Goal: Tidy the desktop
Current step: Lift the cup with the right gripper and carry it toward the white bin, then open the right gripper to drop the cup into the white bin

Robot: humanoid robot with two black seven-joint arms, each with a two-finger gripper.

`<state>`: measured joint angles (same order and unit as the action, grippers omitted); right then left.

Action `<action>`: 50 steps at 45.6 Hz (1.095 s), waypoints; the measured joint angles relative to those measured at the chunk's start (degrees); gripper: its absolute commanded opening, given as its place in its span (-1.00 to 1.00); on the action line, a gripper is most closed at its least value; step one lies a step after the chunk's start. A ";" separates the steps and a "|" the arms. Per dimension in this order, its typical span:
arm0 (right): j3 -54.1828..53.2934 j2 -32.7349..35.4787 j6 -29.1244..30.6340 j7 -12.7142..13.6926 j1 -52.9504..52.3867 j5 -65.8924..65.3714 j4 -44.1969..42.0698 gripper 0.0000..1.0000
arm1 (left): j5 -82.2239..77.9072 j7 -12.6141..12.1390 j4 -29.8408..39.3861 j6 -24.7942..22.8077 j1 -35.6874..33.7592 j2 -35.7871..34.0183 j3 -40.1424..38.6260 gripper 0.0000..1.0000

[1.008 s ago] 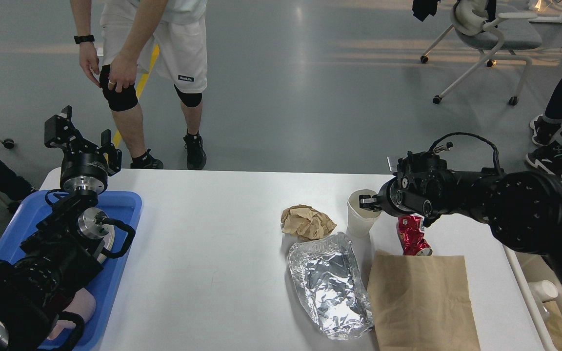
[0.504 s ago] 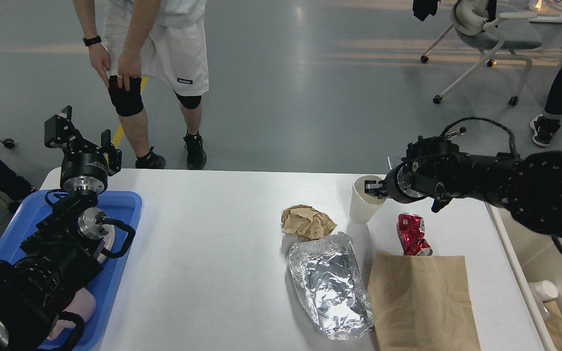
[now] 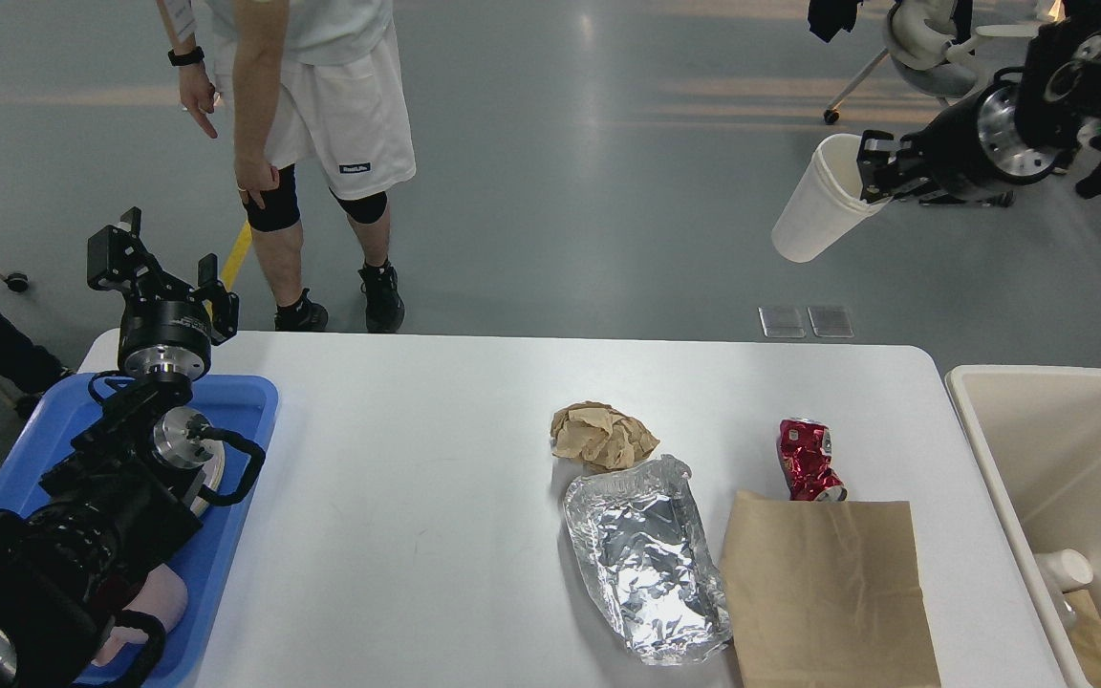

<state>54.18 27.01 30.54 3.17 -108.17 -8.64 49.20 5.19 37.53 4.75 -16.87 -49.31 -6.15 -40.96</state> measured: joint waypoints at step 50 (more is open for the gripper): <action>-2.77 5.77 -26.80 0.53 56.84 8.66 -29.21 1.00 | 0.00 0.00 0.04 0.00 0.00 0.00 0.00 0.93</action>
<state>51.41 32.79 3.74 3.71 -51.33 0.02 19.99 5.19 37.53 4.79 -16.87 -49.31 -6.15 -40.96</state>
